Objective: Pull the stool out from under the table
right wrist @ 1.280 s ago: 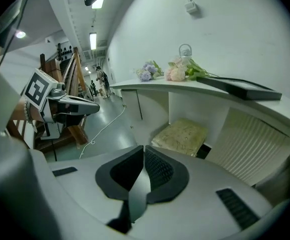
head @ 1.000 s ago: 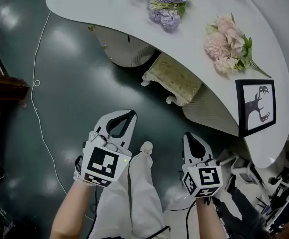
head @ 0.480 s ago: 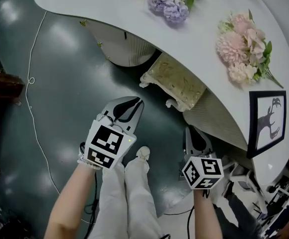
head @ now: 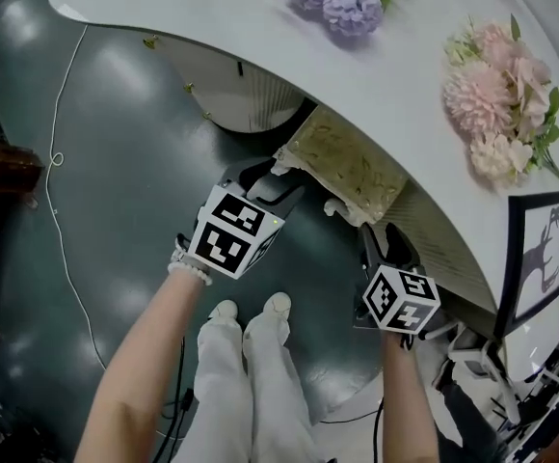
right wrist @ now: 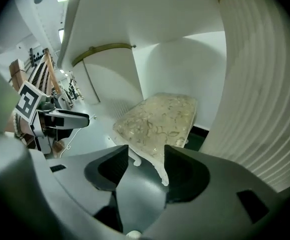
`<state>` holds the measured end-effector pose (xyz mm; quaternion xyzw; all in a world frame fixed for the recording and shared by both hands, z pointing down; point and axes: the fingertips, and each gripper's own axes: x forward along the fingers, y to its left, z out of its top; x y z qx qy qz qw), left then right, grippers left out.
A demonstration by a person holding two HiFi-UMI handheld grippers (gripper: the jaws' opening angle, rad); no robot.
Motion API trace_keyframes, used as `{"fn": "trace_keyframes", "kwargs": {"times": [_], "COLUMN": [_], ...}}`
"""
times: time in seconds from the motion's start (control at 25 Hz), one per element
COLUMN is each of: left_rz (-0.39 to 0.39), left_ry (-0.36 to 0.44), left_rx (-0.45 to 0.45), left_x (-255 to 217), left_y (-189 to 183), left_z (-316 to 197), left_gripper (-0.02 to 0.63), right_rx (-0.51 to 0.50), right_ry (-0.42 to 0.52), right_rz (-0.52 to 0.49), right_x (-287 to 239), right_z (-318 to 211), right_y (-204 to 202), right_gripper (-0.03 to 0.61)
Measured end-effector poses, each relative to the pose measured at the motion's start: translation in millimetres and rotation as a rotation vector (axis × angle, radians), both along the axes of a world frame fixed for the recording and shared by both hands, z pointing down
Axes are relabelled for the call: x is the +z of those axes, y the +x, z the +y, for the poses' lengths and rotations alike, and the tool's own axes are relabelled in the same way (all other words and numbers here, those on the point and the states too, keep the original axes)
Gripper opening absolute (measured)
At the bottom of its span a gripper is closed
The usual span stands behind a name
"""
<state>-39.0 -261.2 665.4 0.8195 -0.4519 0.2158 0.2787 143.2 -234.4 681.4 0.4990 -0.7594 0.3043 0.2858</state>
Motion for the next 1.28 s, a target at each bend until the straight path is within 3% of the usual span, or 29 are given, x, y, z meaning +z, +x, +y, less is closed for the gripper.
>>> {"fn": "trace_keyframes", "kwargs": {"times": [0.4, 0.76, 0.92, 1.28], "left_rz": [-0.055, -0.057, -0.005, -0.034], "left_ry": [-0.066, -0.101, -0.137, -0.153], "left_rx": [-0.002, 0.000, -0.014, 0.021], "left_x": [59, 84, 89, 88], "left_y": [4, 14, 14, 15], "left_z": [-44, -70, -70, -66], "left_gripper": [0.279, 0.288, 0.281, 0.265], "right_rx": [0.093, 0.094, 0.080, 0.110], "right_ry": [-0.018, -0.074, -0.096, -0.100], "right_rz": [-0.031, -0.117, -0.166, -0.146], "right_x": [50, 74, 77, 75], "right_z": [-39, -49, -50, -46], "right_y": [25, 16, 14, 14], "right_gripper": [0.284, 0.293, 0.291, 0.290]}}
